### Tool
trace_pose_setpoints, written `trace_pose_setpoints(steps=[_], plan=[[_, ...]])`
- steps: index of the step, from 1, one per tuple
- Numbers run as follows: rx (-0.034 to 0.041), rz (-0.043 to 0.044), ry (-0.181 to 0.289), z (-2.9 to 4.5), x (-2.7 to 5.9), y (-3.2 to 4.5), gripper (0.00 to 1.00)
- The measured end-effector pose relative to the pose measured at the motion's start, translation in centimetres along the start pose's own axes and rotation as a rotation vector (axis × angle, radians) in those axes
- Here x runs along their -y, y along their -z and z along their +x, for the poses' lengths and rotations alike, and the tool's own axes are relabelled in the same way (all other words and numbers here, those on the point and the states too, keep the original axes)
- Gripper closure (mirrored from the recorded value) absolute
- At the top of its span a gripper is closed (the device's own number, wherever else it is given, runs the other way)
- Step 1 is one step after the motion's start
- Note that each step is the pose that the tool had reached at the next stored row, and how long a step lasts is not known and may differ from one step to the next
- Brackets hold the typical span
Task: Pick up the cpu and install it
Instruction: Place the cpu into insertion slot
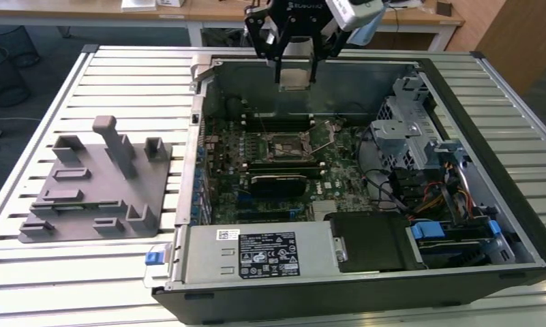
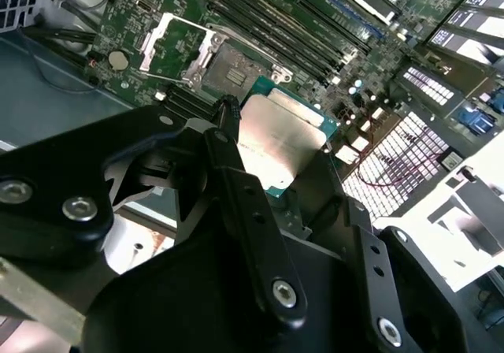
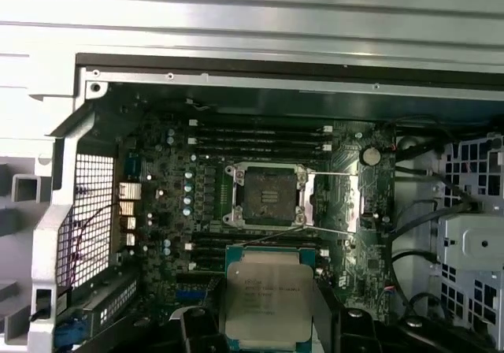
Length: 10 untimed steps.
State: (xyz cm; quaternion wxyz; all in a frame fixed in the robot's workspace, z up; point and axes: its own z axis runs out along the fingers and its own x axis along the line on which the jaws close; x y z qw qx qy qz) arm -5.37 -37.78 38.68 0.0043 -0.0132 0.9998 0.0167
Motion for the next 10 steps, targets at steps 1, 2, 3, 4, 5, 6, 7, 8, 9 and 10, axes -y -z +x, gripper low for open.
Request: trace_pose_setpoints(steps=[1,2,3,4,5,6,7,8,9,10], plan=[[0.0000,0.0001,0.000,-0.03,0.00,0.00,0.47],[-0.0001,0.0001,0.000,-0.09,0.00,0.00,0.47],[-0.0001,0.0001,0.000,-0.12,0.00,0.00,0.47],[0.0000,0.0001,-0.001,-0.12,0.00,0.00,0.47],[0.0002,0.0001,-0.005,-0.13,0.00,0.00,0.47],[0.0005,0.0005,-0.015,-0.13,0.00,-0.01,0.47],[0.0010,0.0011,-0.029,-0.14,0.00,-0.03,0.47],[0.0016,0.0015,-0.046,-0.14,0.00,-0.05,0.47],[0.0020,0.0019,-0.064,-0.14,0.00,-0.07,0.47],[0.0026,0.0022,-0.082,-0.13,0.00,-0.10,0.47]])
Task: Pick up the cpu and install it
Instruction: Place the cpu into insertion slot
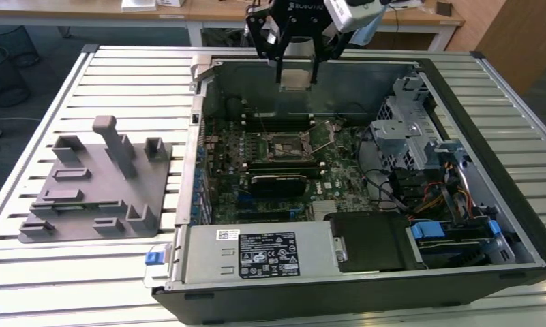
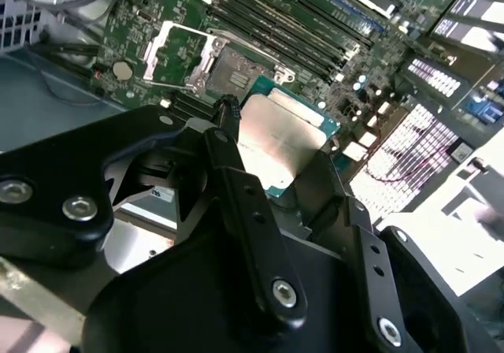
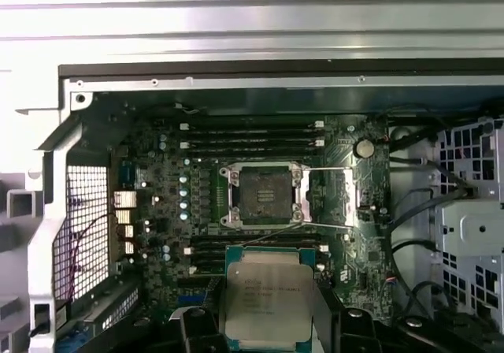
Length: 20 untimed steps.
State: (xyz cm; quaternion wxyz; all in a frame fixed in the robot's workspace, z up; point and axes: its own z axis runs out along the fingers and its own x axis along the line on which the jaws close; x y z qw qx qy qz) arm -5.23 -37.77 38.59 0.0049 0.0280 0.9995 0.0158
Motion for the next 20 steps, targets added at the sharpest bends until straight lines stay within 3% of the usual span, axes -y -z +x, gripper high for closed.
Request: trace_pose_setpoints(steps=[13,20], plan=[[0.0076,0.0023,-0.237,0.01,0.02,-0.57,0.47],[0.0111,0.0039,-0.343,0.01,0.01,-0.84,0.47]])
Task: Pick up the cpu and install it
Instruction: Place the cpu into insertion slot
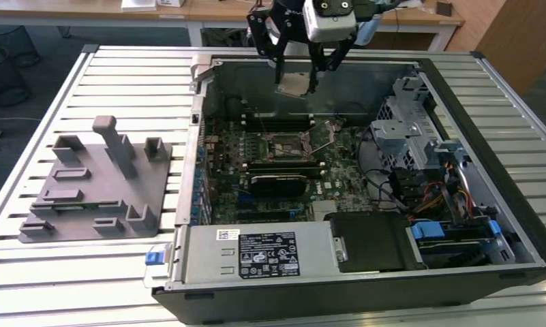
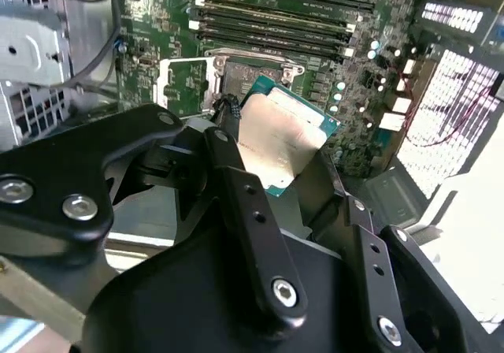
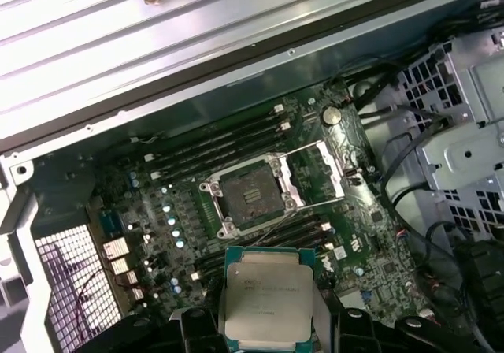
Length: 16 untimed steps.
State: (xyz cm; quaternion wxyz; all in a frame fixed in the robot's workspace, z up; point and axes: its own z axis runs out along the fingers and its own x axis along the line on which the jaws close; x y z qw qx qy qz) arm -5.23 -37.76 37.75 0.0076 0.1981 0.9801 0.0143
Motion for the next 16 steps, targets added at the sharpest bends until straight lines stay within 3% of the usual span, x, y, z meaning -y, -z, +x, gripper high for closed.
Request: trace_pose_setpoints(steps=[16], plan=[[0.0076,0.0045,-0.208,0.06,-0.13,-0.45,0.47]])
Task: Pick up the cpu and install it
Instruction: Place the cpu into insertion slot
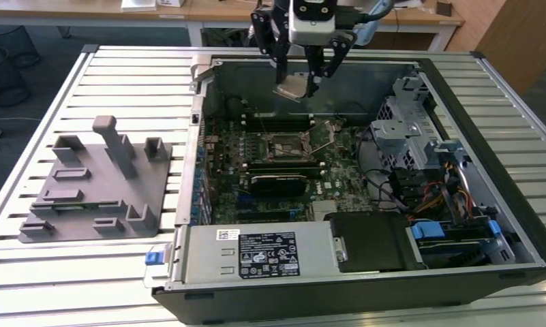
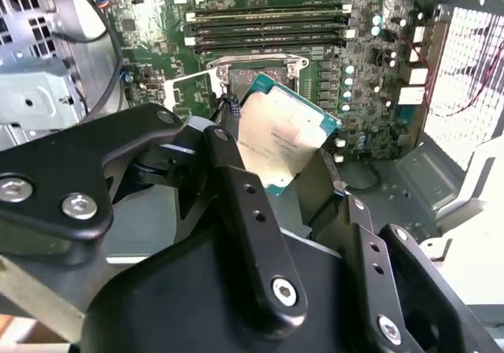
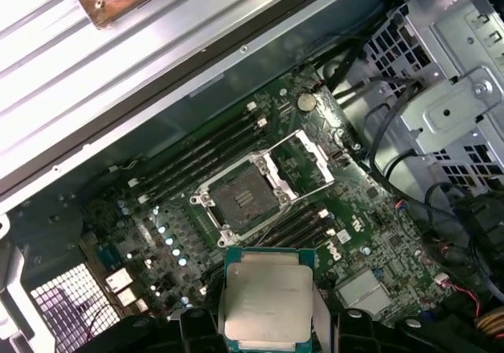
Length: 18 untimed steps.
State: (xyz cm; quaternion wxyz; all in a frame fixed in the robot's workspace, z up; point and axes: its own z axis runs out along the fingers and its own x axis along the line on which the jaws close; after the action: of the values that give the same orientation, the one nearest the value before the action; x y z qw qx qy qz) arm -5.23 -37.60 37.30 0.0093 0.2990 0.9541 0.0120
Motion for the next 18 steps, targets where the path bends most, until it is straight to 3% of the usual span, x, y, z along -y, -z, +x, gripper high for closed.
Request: trace_pose_setpoints(steps=[18], plan=[[0.0068,0.0026,-0.236,0.16,-0.21,-0.36,0.47]])
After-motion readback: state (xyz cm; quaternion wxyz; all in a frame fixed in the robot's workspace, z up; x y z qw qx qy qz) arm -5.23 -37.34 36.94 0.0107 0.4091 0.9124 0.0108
